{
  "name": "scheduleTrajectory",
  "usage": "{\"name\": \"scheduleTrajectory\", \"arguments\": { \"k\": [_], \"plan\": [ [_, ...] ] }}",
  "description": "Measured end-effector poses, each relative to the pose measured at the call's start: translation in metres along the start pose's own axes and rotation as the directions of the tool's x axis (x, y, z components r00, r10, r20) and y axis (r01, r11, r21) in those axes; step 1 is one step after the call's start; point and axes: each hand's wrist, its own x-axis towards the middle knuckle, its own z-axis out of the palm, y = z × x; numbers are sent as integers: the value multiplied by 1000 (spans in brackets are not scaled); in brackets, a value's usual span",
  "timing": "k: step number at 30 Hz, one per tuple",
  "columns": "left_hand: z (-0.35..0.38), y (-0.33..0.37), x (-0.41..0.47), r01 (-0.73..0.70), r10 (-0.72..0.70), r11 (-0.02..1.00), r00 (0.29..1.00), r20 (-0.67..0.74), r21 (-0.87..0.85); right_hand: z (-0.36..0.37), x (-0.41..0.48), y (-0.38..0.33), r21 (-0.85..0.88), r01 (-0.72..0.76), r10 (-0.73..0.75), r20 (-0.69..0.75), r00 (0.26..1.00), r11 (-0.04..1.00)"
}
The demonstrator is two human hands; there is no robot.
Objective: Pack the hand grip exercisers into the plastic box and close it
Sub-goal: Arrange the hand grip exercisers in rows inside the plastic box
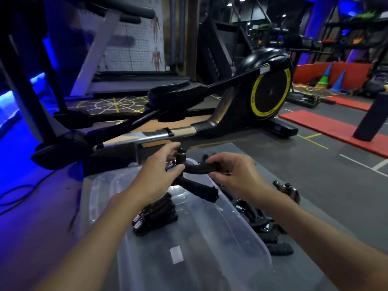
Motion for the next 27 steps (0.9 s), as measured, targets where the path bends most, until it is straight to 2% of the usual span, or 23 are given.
{"name": "scheduleTrajectory", "arguments": {
  "k": [6,11,14,18,21,24,27],
  "plan": [
    [-21,-48,-24,96,-97,995,994,-57,-32,44,10,-4,73,-44,31,176,984,996],
    [-26,-76,-42,156,-163,985,982,-90,-78,82,19,-2,214,-157,119,180,976,964],
    [-26,-91,-50,168,-170,985,982,-88,-30,97,22,1,271,-245,189,216,958,931],
    [-31,-104,-59,136,-118,967,989,-92,214,115,24,11,235,-285,225,253,941,929],
    [-32,-116,-64,143,-123,920,989,-80,365,128,21,27,129,-272,238,230,944,954],
    [-29,-124,-71,224,-227,902,973,-35,369,139,18,45,47,-306,287,238,928,951],
    [-26,-129,-73,235,-246,904,969,-16,358,153,16,62,17,-343,326,266,907,939]
  ]
}}
